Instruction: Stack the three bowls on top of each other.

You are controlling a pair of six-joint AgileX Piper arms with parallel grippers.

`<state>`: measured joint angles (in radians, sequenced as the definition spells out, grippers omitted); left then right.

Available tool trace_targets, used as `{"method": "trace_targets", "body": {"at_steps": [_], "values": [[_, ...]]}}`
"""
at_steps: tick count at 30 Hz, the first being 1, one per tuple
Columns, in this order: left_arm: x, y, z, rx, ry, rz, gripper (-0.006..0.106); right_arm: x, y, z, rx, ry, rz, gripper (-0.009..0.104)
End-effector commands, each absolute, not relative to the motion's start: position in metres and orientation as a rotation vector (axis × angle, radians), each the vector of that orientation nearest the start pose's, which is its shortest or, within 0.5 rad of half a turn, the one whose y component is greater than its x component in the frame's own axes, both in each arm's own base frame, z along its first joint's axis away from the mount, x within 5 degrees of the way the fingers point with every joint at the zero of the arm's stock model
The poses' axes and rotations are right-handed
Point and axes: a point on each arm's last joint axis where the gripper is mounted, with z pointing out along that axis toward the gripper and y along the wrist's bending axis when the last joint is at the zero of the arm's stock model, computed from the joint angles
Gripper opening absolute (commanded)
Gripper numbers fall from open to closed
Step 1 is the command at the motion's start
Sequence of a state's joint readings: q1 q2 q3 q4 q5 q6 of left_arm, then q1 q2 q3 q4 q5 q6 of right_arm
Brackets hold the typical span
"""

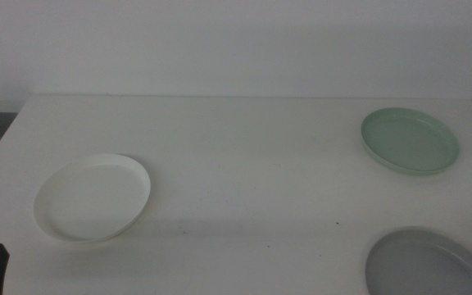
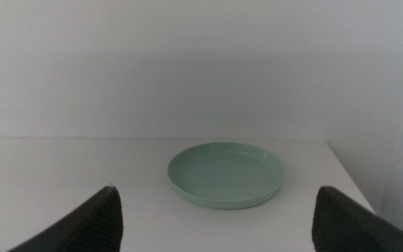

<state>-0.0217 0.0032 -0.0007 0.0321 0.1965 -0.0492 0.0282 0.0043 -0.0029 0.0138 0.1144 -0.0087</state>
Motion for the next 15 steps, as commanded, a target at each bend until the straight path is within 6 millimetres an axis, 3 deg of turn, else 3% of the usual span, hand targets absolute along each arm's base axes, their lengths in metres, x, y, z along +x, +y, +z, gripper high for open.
{"method": "trace_targets", "body": {"at_steps": [1,5,10,15], "values": [[0.056,-0.001,0.197,-0.007,1.666,-0.029,0.094,0.056,0.002,0.204,-0.011,1.589,0.037,0.093],[0.056,-0.001,0.197,-0.007,1.666,-0.029,0.094,0.054,0.002,0.216,0.01,1.568,0.058,0.093],[0.056,-0.001,0.197,-0.007,1.666,-0.029,0.094,0.051,0.002,0.258,0.023,1.651,0.069,0.093],[0.056,-0.001,0.197,-0.007,1.666,-0.029,0.094,0.051,0.002,0.31,0.046,1.885,0.081,0.093]]}}
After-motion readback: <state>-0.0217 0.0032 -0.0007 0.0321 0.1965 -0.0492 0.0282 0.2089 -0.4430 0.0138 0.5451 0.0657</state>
